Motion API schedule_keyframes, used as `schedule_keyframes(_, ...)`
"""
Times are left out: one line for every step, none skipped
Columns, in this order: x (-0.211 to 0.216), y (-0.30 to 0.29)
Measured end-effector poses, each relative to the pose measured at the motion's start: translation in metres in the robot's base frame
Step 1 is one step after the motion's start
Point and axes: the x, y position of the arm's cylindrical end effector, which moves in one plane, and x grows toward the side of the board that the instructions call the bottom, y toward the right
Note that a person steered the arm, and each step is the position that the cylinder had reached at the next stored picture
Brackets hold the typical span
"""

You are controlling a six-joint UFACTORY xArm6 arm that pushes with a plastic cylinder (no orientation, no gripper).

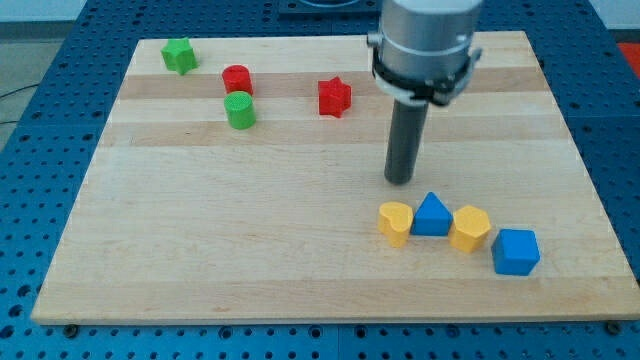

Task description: Push the red star into the red circle

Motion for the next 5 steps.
schedule_keyframes(-0.069, -0.012)
schedule_keyframes(-0.096, -0.081)
schedule_keyframes(-0.103, -0.145)
schedule_keyframes(-0.130, -0.112)
schedule_keyframes(-0.167, -0.107)
